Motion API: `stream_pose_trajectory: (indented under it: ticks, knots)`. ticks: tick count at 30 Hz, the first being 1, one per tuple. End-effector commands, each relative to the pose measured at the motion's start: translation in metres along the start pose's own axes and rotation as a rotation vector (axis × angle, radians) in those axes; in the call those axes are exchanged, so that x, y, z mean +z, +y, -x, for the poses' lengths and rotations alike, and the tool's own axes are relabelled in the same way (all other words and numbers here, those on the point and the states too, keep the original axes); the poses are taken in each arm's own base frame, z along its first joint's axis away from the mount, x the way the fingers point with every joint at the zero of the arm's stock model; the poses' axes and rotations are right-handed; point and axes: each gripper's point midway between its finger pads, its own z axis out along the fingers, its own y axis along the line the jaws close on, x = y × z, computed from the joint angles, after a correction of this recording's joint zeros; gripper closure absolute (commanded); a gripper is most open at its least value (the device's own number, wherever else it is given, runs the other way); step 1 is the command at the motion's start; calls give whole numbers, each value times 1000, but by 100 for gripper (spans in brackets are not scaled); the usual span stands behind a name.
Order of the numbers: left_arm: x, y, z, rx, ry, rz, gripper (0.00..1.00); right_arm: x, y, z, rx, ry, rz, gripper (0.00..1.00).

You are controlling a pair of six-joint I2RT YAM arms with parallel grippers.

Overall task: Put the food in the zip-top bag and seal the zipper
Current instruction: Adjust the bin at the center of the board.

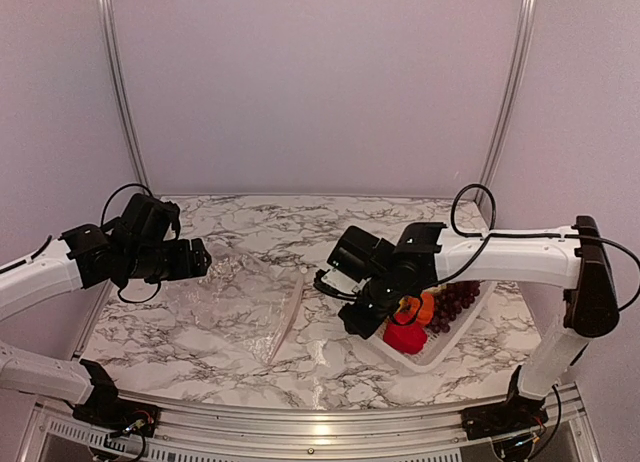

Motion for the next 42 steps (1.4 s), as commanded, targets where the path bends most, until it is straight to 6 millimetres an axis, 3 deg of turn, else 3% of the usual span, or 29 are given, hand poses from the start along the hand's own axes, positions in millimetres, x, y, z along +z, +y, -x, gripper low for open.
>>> stream_pose_trajectory:
  ticks: [1, 8, 13, 15, 17, 19, 23, 26, 28, 32, 33, 35, 36, 38, 39, 40, 42]
  knots:
    - [0, 2, -7, 1, 24, 5, 14, -18, 14, -2, -171, -28, 87, 87]
    - [3, -15, -7, 8, 40, -73, 16, -19, 13, -26, -314, 10, 110, 99]
    - [-1, -26, 0, 44, 13, -128, 17, -25, -31, -44, -341, 28, -83, 99]
    - [-3, -25, 3, 79, -1, -109, 17, -33, -37, -41, -322, -2, -82, 86]
    - [-5, -18, 8, 122, -23, -57, 18, -46, -30, -33, -312, -51, -38, 58]
    - [-7, -7, 13, 172, -26, 20, 18, -60, -19, -19, -291, -118, 17, 48]
    - [-13, 1, 18, 232, -29, 71, 17, -82, 2, 10, -225, -247, 134, 34]
    - [-20, 3, 22, 202, -56, 75, 12, -81, -21, 40, -44, -318, 69, 28]
    - [-24, 11, 24, 177, -74, 108, 10, -74, -46, 58, 113, -336, -20, 27]
    - [-25, 25, 21, 131, -66, 178, 28, -66, -93, 75, 427, -356, -167, 22]
    - [-24, 23, 21, 141, -60, 177, 44, -62, -102, 74, 506, -350, -177, 22]
    - [-25, 21, 26, 166, -58, 185, 85, -51, -114, 74, 637, -340, -158, 21]
    - [-27, 22, 30, 171, -64, 199, 100, -45, -118, 74, 682, -333, -157, 21]
    - [-32, 29, 38, 151, -102, 243, 100, -36, -124, 76, 741, -323, -165, 20]
    - [-35, 32, 43, 140, -125, 265, 91, -32, -127, 78, 761, -318, -180, 19]
    - [-39, 36, 49, 127, -155, 293, 67, -29, -131, 79, 782, -315, -203, 18]
    - [-49, 48, 61, 93, -216, 368, 38, -22, -134, 85, 784, -309, -227, 19]
